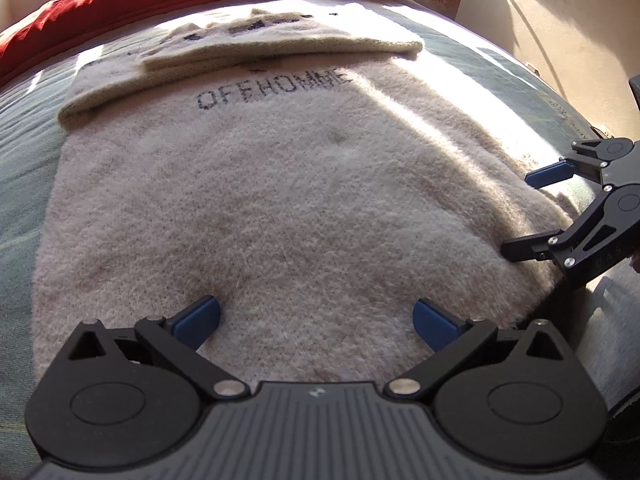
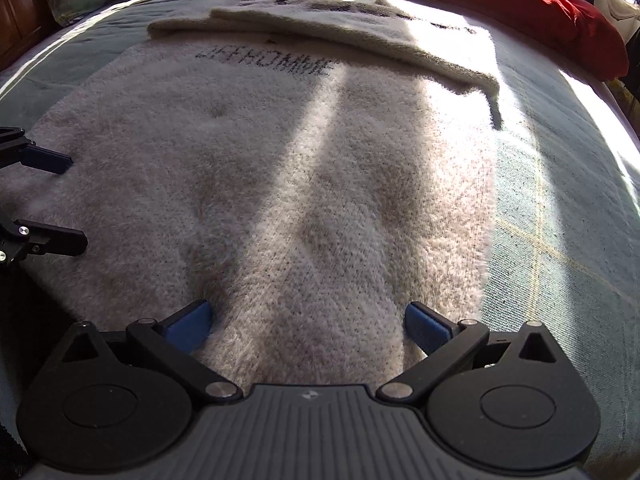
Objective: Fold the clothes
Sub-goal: 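Move both open tools to the sweater hem edge, then close both tools on the sweater hem edge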
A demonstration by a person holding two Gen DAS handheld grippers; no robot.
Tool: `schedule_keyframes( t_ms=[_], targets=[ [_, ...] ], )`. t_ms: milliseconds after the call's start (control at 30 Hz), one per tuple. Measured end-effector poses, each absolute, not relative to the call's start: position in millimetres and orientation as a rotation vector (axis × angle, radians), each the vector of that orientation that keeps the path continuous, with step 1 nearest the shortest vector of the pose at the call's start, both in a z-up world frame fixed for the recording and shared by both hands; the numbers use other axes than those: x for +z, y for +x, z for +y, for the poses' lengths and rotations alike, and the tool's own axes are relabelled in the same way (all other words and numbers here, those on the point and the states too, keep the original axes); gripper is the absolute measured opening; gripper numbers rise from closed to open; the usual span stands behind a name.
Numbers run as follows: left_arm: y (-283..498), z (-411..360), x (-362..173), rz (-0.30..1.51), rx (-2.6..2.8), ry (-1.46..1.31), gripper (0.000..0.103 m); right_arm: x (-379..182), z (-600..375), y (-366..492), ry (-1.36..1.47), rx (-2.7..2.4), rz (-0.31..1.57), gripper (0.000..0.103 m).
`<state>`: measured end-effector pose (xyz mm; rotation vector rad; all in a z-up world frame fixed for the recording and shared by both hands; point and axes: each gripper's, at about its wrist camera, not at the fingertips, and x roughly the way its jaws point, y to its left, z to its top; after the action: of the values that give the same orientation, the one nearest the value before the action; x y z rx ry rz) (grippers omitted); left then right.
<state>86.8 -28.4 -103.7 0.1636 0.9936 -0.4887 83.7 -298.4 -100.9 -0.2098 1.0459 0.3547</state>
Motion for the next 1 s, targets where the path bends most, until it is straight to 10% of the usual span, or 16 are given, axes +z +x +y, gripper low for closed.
schedule_keyframes(
  t_ms=[400,700,1000],
  targets=[
    [85,-39,-93,0.972,-0.528,0.331,0.102,-85,-298,95,-0.223,0.378,1.057,0.103],
    [65,-54,-42,0.633,-0.679,0.799,0.101,10,-294,117,-0.532,0.504,0.818,0.103],
    [9,-72,-95,0.626,-0.802,0.948,0.101,-41,-256,94,-0.448,0.723,0.931,0.103]
  ],
)
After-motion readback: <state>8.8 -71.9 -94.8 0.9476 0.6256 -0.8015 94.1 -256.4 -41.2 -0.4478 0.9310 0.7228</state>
